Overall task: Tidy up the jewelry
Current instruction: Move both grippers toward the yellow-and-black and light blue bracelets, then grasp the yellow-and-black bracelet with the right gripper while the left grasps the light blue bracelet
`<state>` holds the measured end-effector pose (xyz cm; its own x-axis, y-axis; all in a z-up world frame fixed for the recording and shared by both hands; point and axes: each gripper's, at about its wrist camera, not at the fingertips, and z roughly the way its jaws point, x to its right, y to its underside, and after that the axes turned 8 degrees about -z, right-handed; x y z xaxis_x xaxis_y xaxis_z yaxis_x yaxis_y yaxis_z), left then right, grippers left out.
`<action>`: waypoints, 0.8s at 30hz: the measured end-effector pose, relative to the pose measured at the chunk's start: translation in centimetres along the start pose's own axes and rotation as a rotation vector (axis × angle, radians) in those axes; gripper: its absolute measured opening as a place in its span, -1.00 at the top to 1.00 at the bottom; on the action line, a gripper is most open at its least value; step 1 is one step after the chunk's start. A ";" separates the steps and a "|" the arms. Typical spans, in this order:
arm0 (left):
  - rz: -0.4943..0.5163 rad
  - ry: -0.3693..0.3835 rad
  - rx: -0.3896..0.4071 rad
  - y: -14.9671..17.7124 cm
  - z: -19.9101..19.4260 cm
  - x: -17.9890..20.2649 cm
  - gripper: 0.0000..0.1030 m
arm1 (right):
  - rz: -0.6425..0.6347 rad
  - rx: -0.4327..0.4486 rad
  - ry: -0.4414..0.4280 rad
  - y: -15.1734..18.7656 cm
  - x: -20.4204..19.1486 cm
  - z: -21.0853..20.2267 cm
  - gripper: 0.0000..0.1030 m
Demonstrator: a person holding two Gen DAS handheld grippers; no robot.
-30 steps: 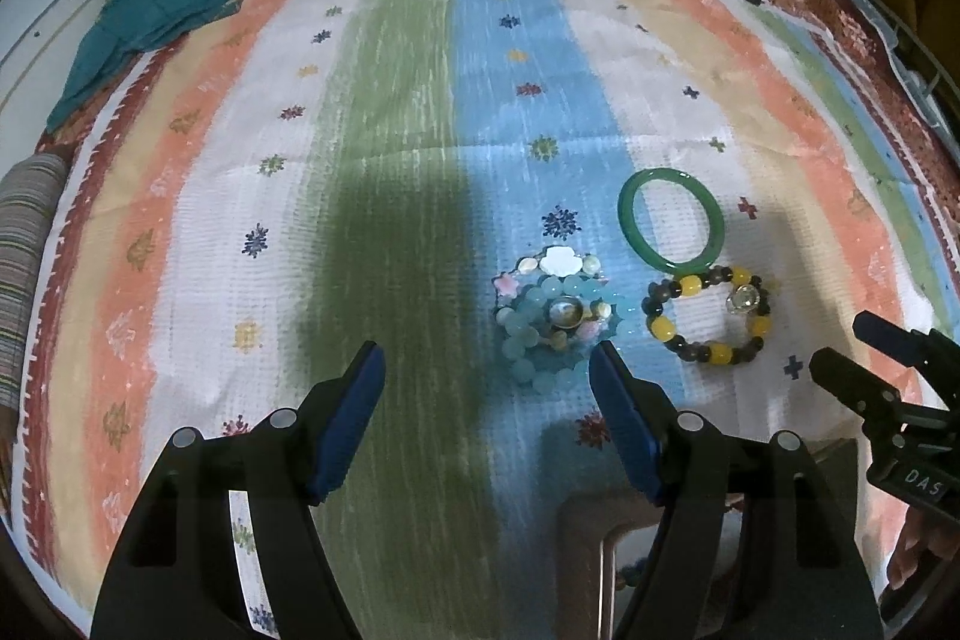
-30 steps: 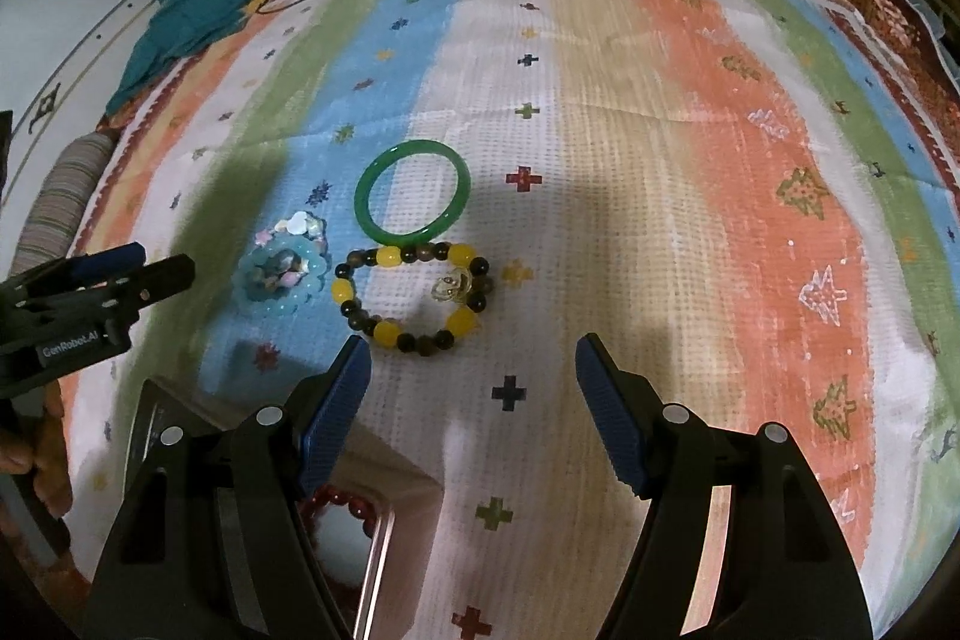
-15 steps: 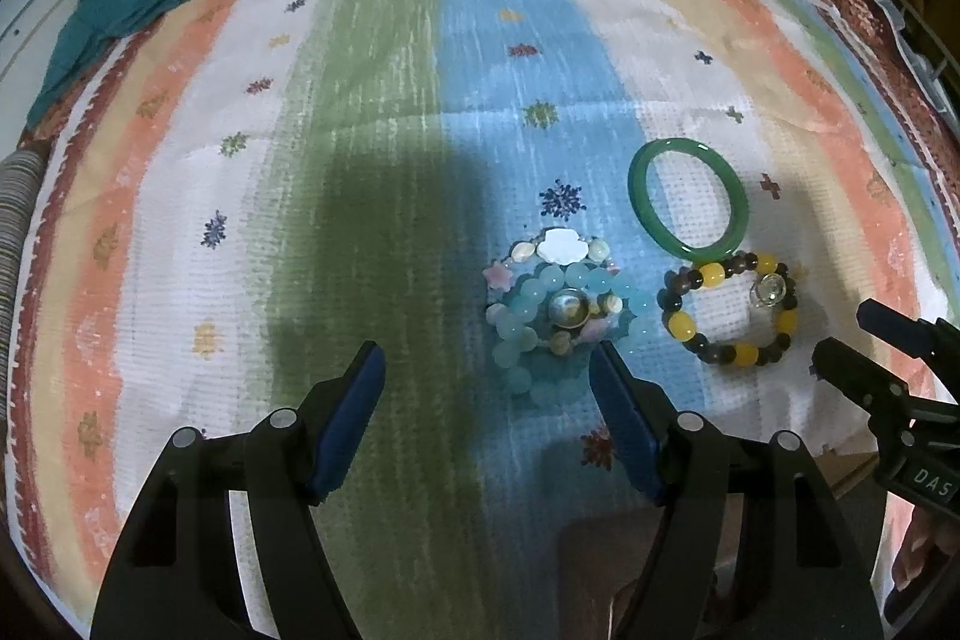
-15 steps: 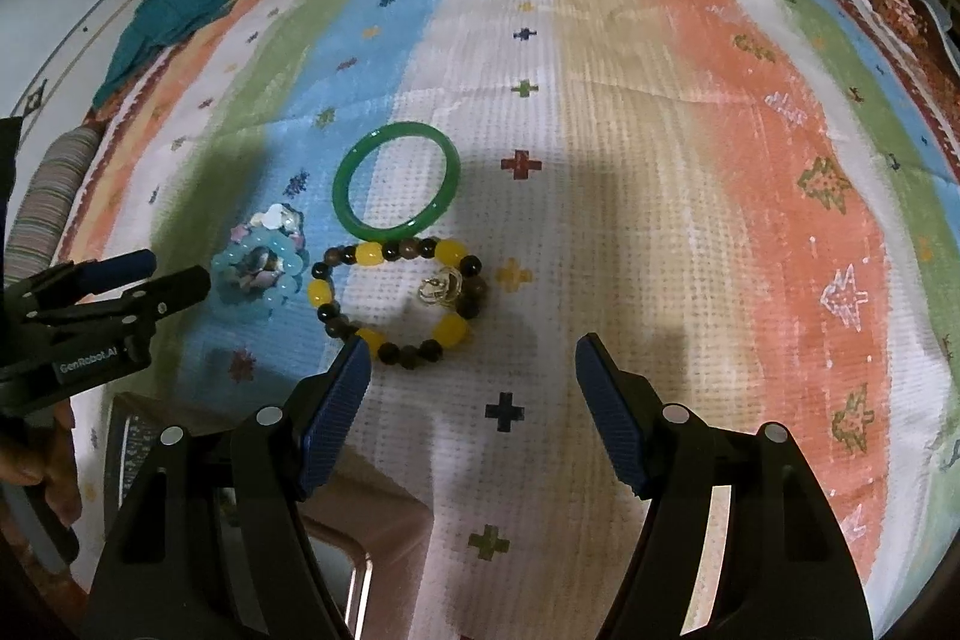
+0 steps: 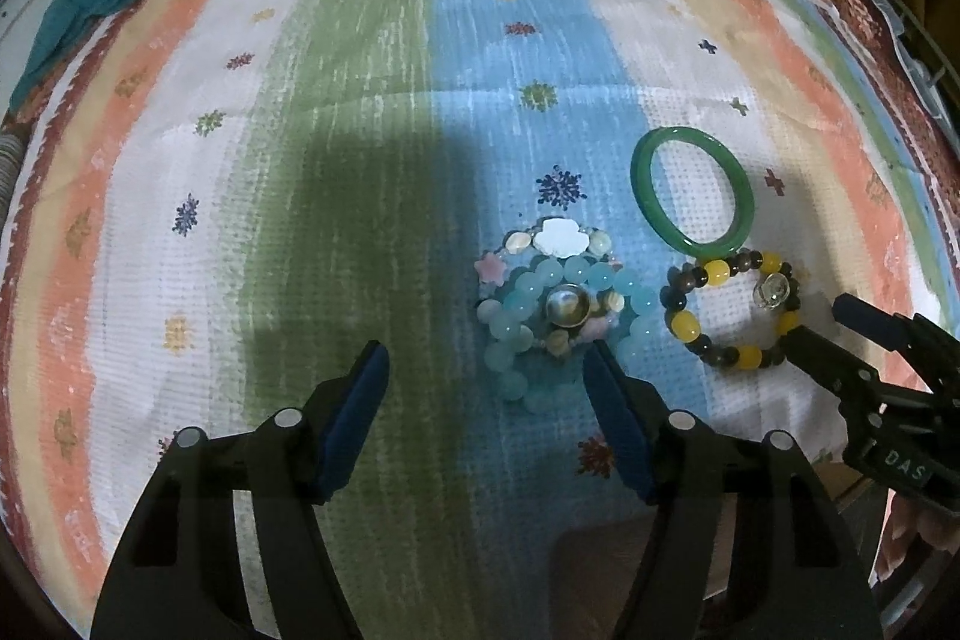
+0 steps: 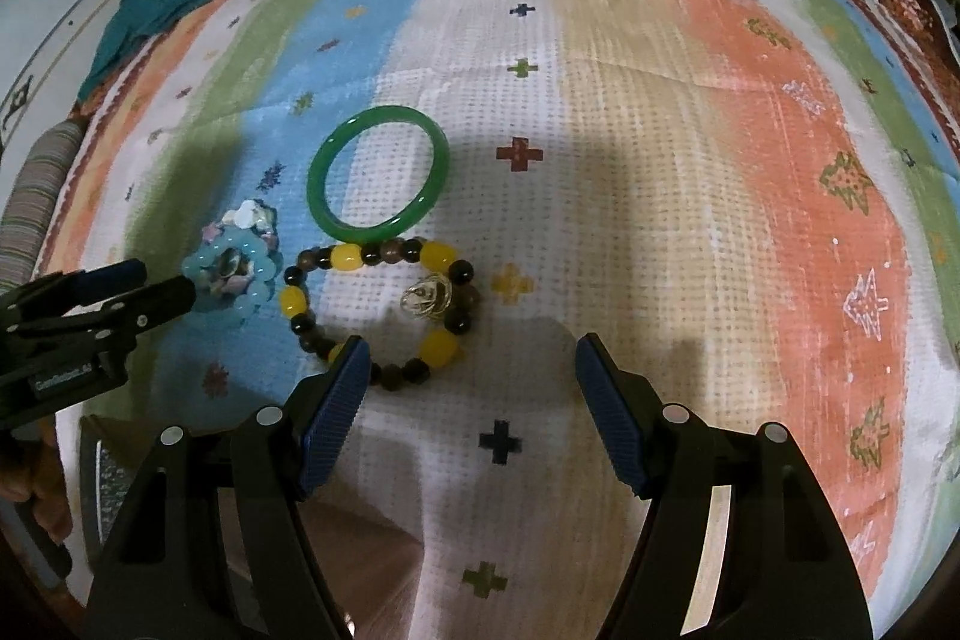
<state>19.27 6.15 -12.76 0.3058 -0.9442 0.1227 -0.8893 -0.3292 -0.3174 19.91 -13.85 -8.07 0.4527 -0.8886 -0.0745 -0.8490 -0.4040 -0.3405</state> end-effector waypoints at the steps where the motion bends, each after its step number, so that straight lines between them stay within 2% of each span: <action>1: 0.000 0.002 -0.003 -0.1 0.1 0.0 -0.21 | 0.003 0.000 0.001 -0.1 0.1 0.1 -0.37; 11: 0.009 0.000 -0.018 -0.5 1.1 -0.1 0.04 | -0.009 0.013 0.012 -1.0 -0.3 1.1 -0.37; 17: 0.035 -0.002 -0.015 -0.5 1.5 0.2 0.44 | -0.028 0.005 0.026 -1.1 -0.5 1.6 -0.35; 19: 0.043 0.014 -0.023 -0.5 1.6 0.4 0.72 | -0.056 -0.001 0.060 -0.9 -0.8 1.7 -0.21; 21: 0.046 0.024 -0.030 -0.5 1.6 0.7 0.79 | -0.057 -0.002 0.070 -0.9 -0.6 1.7 -0.14; 24: 0.045 0.014 -0.035 -0.5 1.4 0.9 0.79 | -0.057 0.003 0.078 -0.8 -0.3 1.6 0.20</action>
<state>20.44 5.43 -13.83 0.2603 -0.9577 0.1224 -0.9137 -0.2853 -0.2895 20.89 -12.96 -9.26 0.4777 -0.8783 0.0184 -0.8215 -0.4540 -0.3450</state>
